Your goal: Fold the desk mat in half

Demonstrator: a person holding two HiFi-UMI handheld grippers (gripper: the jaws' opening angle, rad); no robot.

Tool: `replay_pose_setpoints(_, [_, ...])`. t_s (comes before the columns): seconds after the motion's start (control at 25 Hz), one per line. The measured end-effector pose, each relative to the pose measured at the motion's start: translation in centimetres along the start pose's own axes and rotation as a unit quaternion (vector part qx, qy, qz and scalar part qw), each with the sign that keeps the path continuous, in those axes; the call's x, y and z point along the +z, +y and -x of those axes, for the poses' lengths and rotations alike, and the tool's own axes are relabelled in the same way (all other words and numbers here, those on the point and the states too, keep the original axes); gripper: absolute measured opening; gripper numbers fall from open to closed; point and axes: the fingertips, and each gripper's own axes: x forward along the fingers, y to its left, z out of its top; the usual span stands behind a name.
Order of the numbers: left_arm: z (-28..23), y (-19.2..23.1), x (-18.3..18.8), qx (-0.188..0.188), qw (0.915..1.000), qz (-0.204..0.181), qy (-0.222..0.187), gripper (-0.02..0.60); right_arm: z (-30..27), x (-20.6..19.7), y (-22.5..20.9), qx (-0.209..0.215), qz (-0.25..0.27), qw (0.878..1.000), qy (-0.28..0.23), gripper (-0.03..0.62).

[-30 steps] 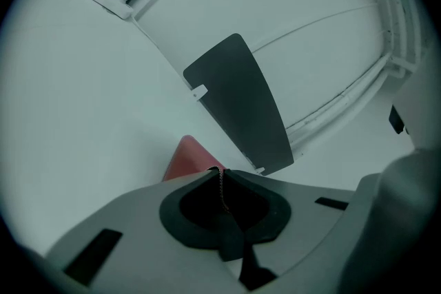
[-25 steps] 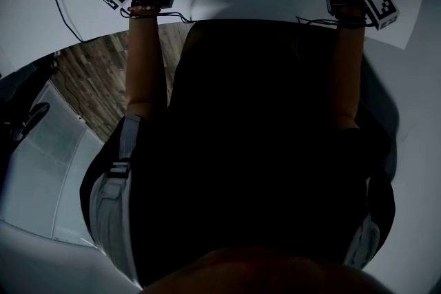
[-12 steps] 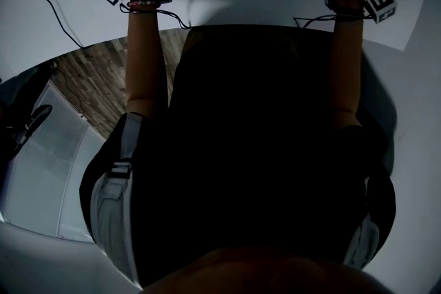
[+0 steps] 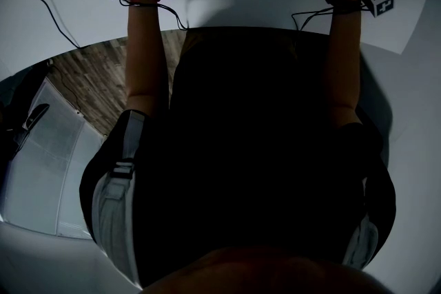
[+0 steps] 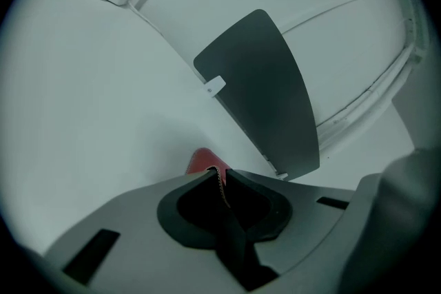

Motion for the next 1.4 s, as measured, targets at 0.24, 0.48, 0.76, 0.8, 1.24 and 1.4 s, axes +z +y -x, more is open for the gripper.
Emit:
replay_pose_setpoints(0.24, [0.0,0.4,-0.3,0.017,0.9994,-0.026,0.013,0.053,-0.1,0.2,0.0,-0.009,0.008,1.000,-0.002,0.064])
replay_pose_setpoints(0.48, [-0.6,0.0,0.2,0.016,0.9993,-0.033,0.010,0.075,-0.4,0.2,-0.2,-0.024,0.006,1.000,-0.006,0.085])
replay_pose_setpoints(0.76, [-0.7,-0.5,0.2,0.012,0.9991,-0.038,0.013,0.102,-0.2,0.2,0.1,-0.033,0.015,0.999,-0.007,0.119])
replay_pose_setpoints(0.8, [-0.7,-0.6,0.3,0.012,0.9991,-0.038,0.014,0.106,-0.2,0.3,0.2,-0.031,0.015,0.999,-0.007,0.123])
replay_pose_setpoints(1.24, [-0.7,-2.3,0.8,-0.014,0.9985,-0.052,0.001,0.313,-0.4,0.0,0.9,-0.031,0.026,0.999,-0.003,0.209])
replay_pose_setpoints(1.4, [-0.9,-2.3,1.0,-0.014,0.9982,-0.059,0.001,0.313,-0.1,0.0,0.8,-0.025,0.023,0.999,-0.003,0.221])
